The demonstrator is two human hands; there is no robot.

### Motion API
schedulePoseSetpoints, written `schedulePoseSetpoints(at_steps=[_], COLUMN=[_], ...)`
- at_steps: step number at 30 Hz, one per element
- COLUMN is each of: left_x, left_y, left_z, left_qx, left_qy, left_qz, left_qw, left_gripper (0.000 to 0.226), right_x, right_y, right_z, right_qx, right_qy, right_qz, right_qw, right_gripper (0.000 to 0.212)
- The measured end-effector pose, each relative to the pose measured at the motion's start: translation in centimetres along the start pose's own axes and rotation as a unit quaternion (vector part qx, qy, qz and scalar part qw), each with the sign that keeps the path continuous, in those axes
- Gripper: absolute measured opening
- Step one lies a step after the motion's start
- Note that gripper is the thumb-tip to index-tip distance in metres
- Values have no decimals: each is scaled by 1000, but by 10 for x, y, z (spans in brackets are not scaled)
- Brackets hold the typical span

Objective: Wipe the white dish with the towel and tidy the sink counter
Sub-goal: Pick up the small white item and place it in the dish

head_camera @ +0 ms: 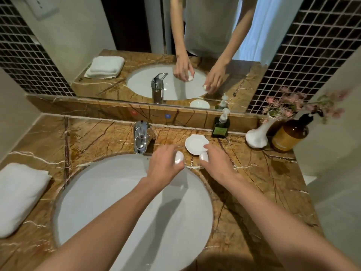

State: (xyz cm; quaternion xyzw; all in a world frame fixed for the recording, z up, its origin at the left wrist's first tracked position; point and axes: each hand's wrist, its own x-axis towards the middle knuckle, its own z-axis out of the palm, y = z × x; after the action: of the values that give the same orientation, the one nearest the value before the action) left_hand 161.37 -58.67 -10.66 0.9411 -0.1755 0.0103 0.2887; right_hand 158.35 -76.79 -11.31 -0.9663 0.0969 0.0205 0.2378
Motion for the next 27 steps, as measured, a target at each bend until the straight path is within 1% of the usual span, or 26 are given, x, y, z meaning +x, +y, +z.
schedulePoseSetpoints(at_steps=[3,7,10,16,22,27], left_x=[7,15,21,26,32,36], left_y=[1,-3,-7,-13,-12,-11], left_z=[7,17,23,34,40,46], left_qx=[-8,-16,-19,-23,-22,-14], left_qy=[1,-3,8,24,19,5], left_qz=[-14,-36,-42,-49,-50,-46], left_qw=[1000,999,999,998,998,999], left_gripper=[51,51,50,50,52,53], right_x=[22,46,60,75,82,84], right_y=[0,1,3,5,8,9], right_z=[5,15,20,27,28,28], right_qx=[4,-7,-28,-51,-49,-65], right_qy=[7,4,-4,-20,-47,-55], right_qz=[-13,-35,-44,-62,-71,-89], right_qw=[1000,999,999,997,995,992], right_gripper=[60,59,59,54,56,51])
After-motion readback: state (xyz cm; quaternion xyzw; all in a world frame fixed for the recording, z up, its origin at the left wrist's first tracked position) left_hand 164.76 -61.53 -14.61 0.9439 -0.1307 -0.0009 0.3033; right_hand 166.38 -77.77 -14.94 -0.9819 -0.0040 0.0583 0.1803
